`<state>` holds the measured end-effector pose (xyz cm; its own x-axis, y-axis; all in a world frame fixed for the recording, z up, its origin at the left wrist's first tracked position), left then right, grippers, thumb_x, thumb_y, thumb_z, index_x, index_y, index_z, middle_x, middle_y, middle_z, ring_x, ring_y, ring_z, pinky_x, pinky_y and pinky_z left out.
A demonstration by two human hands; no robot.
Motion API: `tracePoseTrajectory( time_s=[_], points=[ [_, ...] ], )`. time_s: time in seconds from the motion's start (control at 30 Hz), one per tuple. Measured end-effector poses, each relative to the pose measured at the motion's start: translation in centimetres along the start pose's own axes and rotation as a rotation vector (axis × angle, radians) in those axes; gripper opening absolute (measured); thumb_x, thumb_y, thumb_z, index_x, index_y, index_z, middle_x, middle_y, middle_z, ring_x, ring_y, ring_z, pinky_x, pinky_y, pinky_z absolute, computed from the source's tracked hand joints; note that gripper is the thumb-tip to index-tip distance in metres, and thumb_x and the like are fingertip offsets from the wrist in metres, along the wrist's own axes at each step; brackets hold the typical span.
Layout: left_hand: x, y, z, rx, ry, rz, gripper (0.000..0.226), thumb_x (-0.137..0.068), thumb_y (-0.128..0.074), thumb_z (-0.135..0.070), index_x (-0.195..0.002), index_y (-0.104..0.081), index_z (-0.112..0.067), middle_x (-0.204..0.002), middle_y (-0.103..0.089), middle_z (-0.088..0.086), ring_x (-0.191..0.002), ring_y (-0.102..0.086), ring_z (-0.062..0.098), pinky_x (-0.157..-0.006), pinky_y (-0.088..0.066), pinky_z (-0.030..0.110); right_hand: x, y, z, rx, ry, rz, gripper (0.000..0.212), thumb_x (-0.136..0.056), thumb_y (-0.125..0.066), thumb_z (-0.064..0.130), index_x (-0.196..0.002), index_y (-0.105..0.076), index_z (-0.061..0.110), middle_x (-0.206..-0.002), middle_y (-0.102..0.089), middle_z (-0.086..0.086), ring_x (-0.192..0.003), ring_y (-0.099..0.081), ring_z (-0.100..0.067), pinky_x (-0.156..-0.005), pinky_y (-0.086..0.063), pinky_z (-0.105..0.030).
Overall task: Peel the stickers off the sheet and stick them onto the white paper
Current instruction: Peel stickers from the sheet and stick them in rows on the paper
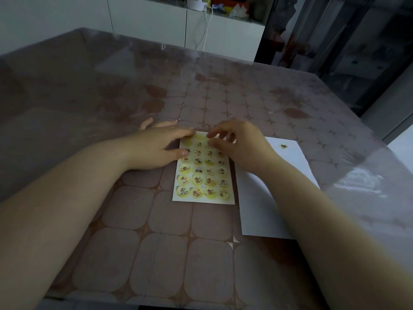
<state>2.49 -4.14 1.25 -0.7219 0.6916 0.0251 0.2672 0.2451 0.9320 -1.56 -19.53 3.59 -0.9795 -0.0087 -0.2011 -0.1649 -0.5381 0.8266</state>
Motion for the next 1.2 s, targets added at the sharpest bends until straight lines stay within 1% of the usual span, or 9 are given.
tracePoseTrajectory(
  time_s=[0.13,0.3,0.53,0.77,0.87,0.93,0.97,1.1,1.2],
  points=[
    [-0.1,-0.1,-0.3,-0.021,0.008,0.003,0.052,-0.091,-0.043,-0.038,-0.140,-0.024,-0.034,-0.150,-0.023,-0.016,-0.140,-0.003,0.004,-0.112,0.010,0.039,-0.7,-1.4,0.6,0.028,0.003,0.025,0.021,-0.083,-0.063,0.034,-0.102,-0.071,0.027,-0.090,-0.054,0.012,-0.075,-0.051,-0.004,-0.069,-0.044,-0.022],
    [-0.2,-0.1,-0.5,-0.035,0.005,0.014,0.052,-0.091,-0.041,-0.038,-0.140,-0.024,-0.034,-0.150,-0.021,-0.018,-0.140,-0.002,0.004,-0.112,0.011,0.039,-0.7,-1.3,0.6,-0.005,-0.015,0.029,0.019,-0.083,-0.065,0.030,-0.100,-0.072,0.027,-0.087,-0.056,0.013,-0.080,-0.054,-0.007,-0.077,-0.048,-0.027],
    [-0.3,-0.1,-0.7,-0.061,0.022,0.015,0.050,-0.092,-0.041,-0.036,-0.140,-0.025,-0.034,-0.150,-0.022,-0.016,-0.141,-0.003,0.006,-0.112,0.011,0.042,-0.7,-1.9,0.5,-0.124,-0.045,0.042,0.011,-0.084,-0.063,0.022,-0.093,-0.071,0.023,-0.089,-0.061,0.009,-0.062,-0.049,0.001,-0.057,-0.038,-0.013],
    [-0.5,-0.3,-0.6,-0.082,0.033,0.014,0.050,-0.092,-0.041,-0.036,-0.139,-0.026,-0.033,-0.151,-0.021,-0.015,-0.141,-0.002,0.007,-0.112,0.011,0.045,-0.6,-1.9,0.8,-0.262,-0.099,0.055,0.007,-0.086,-0.061,0.022,-0.082,-0.063,0.027,-0.073,-0.055,0.016,-0.066,-0.050,0.000,-0.060,-0.040,-0.018],
    [-0.4,-0.3,-0.5,-0.078,0.029,0.013,0.049,-0.092,-0.040,-0.037,-0.139,-0.026,-0.033,-0.151,-0.022,-0.012,-0.141,-0.001,0.007,-0.111,0.012,0.043,-0.3,1.2,0.6,-0.416,-0.161,-0.035,0.006,-0.083,-0.065,0.022,-0.078,-0.064,0.025,-0.075,-0.061,0.011,-0.067,-0.056,0.002,-0.064,-0.044,-0.012],
    [-0.3,-0.3,-0.4,-0.076,0.017,0.010,0.050,-0.092,-0.039,-0.038,-0.139,-0.025,-0.034,-0.151,-0.020,-0.014,-0.141,0.000,0.006,-0.111,0.013,0.042,0.2,4.1,-0.9,-0.421,-0.207,-0.080,0.002,-0.081,-0.067,0.020,-0.081,-0.066,0.022,-0.073,-0.063,0.011,-0.055,-0.055,0.012,-0.053,-0.040,-0.002],
    [-0.3,-0.3,-0.3,-0.072,0.009,0.005,0.050,-0.092,-0.039,-0.038,-0.140,-0.024,-0.034,-0.151,-0.019,-0.016,-0.140,0.000,0.005,-0.112,0.013,0.042,0.6,5.3,-2.0,-0.379,-0.244,-0.077,0.002,-0.081,-0.068,0.020,-0.082,-0.067,0.021,-0.073,-0.064,0.012,-0.054,-0.055,0.014,-0.051,-0.039,-0.002],
    [-0.3,-0.4,-0.4,-0.041,-0.009,0.000,0.050,-0.092,-0.040,-0.037,-0.140,-0.023,-0.035,-0.150,-0.017,-0.021,-0.139,0.001,0.002,-0.112,0.015,0.041,2.5,6.0,-6.1,-0.191,-0.442,0.089,0.002,-0.076,-0.072,0.024,-0.078,-0.071,0.025,-0.081,-0.066,0.009,-0.078,-0.055,-0.006,-0.073,-0.040,-0.023],
    [-0.3,-0.4,-0.4,-0.038,-0.010,0.002,0.051,-0.092,-0.040,-0.037,-0.140,-0.022,-0.035,-0.150,-0.016,-0.021,-0.139,0.001,0.001,-0.112,0.015,0.040,2.6,5.0,-6.7,-0.205,-0.510,0.113,0.004,-0.076,-0.073,0.020,-0.080,-0.070,0.020,-0.078,-0.063,0.007,-0.072,-0.052,-0.007,-0.071,-0.041,-0.023]
  ],
)
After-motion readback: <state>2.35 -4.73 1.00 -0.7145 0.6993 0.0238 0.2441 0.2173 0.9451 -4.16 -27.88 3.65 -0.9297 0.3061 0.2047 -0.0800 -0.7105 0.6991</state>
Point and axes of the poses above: each hand's wrist, its own x-axis away from the middle knuckle, its own y-axis out of the back of the hand, z = x × y, the point moved 6 cm from there along -x, towards the middle knuckle
